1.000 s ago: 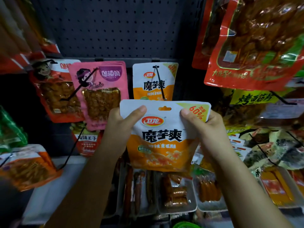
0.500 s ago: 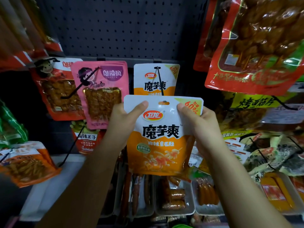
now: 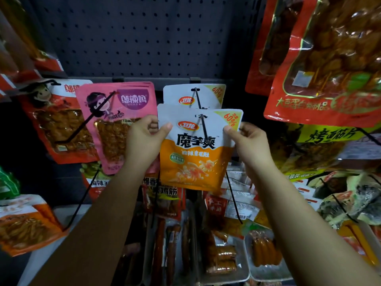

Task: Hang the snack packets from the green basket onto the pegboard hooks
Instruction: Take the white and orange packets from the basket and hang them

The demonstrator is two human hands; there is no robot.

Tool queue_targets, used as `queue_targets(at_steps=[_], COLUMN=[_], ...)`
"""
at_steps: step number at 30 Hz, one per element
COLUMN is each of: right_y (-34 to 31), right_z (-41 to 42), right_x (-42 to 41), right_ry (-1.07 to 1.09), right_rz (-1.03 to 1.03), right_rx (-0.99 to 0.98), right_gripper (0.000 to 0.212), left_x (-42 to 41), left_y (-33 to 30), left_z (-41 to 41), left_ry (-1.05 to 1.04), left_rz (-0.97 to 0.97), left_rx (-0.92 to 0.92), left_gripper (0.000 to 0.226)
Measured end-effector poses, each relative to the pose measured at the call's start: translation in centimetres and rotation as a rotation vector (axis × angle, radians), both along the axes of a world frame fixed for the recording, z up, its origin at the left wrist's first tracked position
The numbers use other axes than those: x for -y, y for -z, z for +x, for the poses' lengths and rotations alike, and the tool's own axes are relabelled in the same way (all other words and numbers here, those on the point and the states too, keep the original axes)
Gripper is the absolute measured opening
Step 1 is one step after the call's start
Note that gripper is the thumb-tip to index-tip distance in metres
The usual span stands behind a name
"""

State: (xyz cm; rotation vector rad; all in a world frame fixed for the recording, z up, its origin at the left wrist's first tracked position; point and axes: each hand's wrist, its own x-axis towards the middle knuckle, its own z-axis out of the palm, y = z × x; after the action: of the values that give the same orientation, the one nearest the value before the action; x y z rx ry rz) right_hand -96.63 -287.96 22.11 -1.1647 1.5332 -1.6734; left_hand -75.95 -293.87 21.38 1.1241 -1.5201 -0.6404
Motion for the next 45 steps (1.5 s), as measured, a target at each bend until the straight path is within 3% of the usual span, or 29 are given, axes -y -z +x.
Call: queue_targets(at_steps=[7,13,19,24,28,34,45], right_y=[-1.0,-0.8,0.5,4.3,8.8,11.8,10.9], right_z=[-0.7,-1.3,-1.8,-2.2,-1.9,-2.1,-2.1], right_x=[6.4,11.0,13.5,12.0,9.8,8.9,5.2], right_ry=[0.153,0.281,0.31,0.19,0.072,0.117,0.171], right_rz=[0.097,0.157,0.227,0.222,0.347,0.397,0.431], right_rx=[-0.119,-0.277,-0.287,-0.155,-0.099,-0.214,-0.249], right_gripper=[0.009,0.029,0.04,0.031,0.029,0.021,0.031], left_x=[5.3,8.4,9.6,8.6,7.0,6.3,5.7], left_y=[-1.5,-2.4,-2.0,0.9,4.2,6.1,6.6], left_z=[-1.5,-2.6,-3.0,-2.6,-2.2,-2.5,-2.8], left_ry=[-0.133,-0.249,-0.276,-0.242,-0.221,-0.276,-0.222], left_rz=[-0.009,-0.003,-0.026,-0.032,0.002,0.088,0.109], left_rx=[0.202,0.275,0.283,0.295,0.38,0.504,0.64], left_gripper=[0.021,0.027,0.022,0.021,0.029,0.052,0.027])
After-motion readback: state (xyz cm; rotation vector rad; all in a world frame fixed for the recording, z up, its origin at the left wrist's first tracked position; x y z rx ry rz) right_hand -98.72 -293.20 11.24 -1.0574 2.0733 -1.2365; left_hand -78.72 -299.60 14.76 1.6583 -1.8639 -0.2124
